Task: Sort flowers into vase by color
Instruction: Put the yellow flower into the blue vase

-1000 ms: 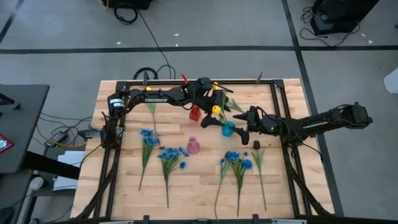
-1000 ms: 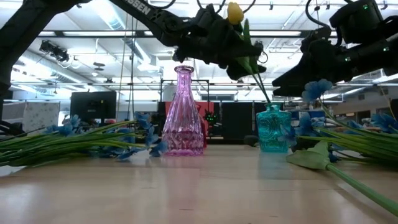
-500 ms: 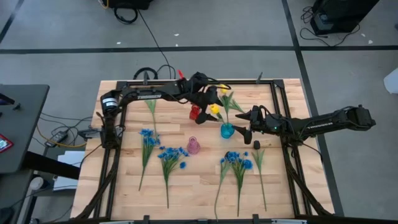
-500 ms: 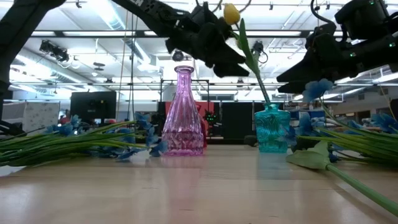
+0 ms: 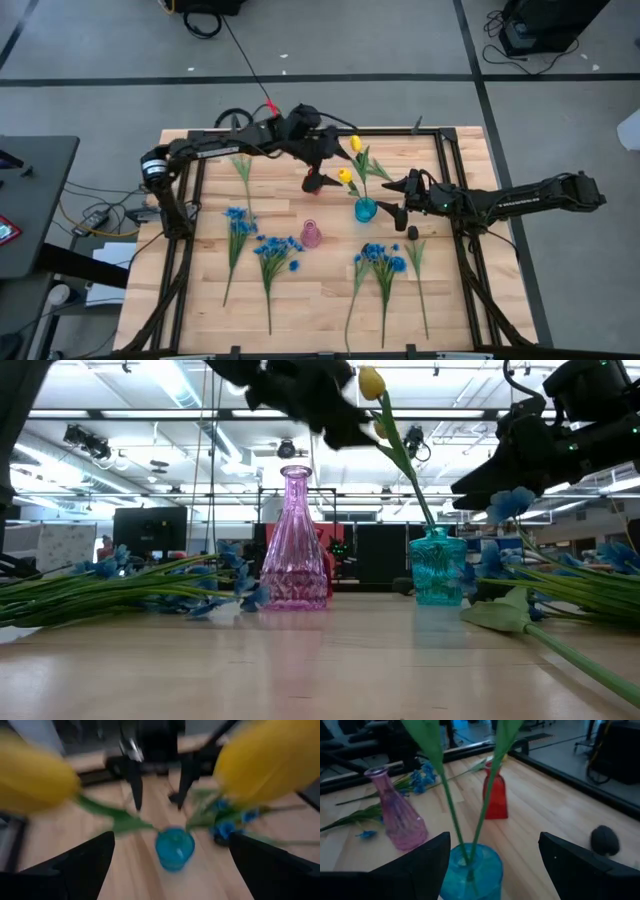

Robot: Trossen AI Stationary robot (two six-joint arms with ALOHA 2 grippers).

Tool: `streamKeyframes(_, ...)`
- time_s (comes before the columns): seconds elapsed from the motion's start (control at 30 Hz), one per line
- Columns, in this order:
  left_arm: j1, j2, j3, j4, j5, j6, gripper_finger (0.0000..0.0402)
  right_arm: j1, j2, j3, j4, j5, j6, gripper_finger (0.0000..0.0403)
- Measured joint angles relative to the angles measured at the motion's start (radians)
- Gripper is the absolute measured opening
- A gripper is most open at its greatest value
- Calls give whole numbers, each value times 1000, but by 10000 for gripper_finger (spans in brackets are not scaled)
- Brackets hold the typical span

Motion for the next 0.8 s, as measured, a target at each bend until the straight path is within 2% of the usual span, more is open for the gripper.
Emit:
streamKeyframes(0.17,0,-60,1,-45,-102,-4,400,-1,-25,63,-157,32,15,313)
streamKeyframes(0.3,-11,-112,-1,-133,-104,-61,400,5,-15,166,-347,28,74,313)
streamKeyframes(0.4,-55,-166,-64,-130,-77,-88,400,28,-6,240,-483,30,112,313)
streamKeyframes(0.47,-89,-212,-133,-83,-99,-121,400,48,-2,281,-559,50,122,313)
streamKeyframes(0.63,-135,-375,-302,-27,-306,-262,400,90,-2,346,-619,54,131,313)
streamKeyframes(0.8,-174,-509,-452,-59,-457,-557,399,131,12,346,-596,88,116,313)
